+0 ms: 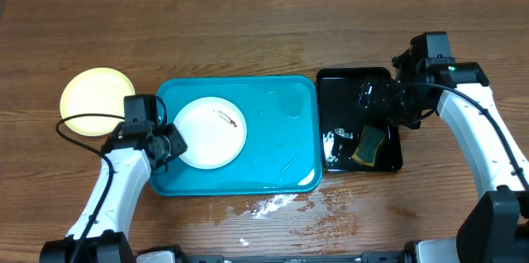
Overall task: Clean dirty plates on tray and stack at the side
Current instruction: 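Pinch the stained white plate rim and slide it right on the teal tray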
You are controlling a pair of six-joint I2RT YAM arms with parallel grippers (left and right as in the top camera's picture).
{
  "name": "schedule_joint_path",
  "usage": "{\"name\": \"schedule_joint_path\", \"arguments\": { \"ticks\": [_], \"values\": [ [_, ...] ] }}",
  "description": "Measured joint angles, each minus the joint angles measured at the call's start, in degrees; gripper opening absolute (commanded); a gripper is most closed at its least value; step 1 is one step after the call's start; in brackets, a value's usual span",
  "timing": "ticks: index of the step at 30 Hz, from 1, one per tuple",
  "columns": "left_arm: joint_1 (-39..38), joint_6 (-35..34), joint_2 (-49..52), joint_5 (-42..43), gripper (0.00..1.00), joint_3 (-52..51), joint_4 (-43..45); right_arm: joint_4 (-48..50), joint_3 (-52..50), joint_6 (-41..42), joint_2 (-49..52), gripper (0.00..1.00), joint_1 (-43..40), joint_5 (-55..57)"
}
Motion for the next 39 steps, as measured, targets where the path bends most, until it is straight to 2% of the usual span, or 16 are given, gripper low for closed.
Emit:
{"name": "schedule_joint_path", "arguments": {
  "ticks": [8, 14, 21, 31, 39],
  "values": [
    [0.0, -0.1, 1.9, 1.8, 0.39, -1.9, 3.7, 0.0, 0.0, 0.0, 0.0, 1.00, 0.0, 0.0],
    [0.0, 0.0, 7.0, 4.5, 0.16, -1.9, 6.8, 0.0, 0.0, 0.0, 0.0, 1.00, 0.0, 0.0],
    [-0.1, 4.1, 7.8, 9.4, 0.04, -1.0, 7.5, 0.0, 0.0, 0.0, 0.0, 1.00, 0.0, 0.0],
    [-5.0, 13.5, 7.9, 10.5, 0.07, 2.2, 11.9, 0.0, 0.0, 0.0, 0.0, 1.00, 0.0, 0.0],
    [-10.8, 15.1, 7.9, 10.5, 0.15, 2.3, 15.5, 0.0, 0.0, 0.0, 0.0, 1.00, 0.0, 0.0]
  ]
}}
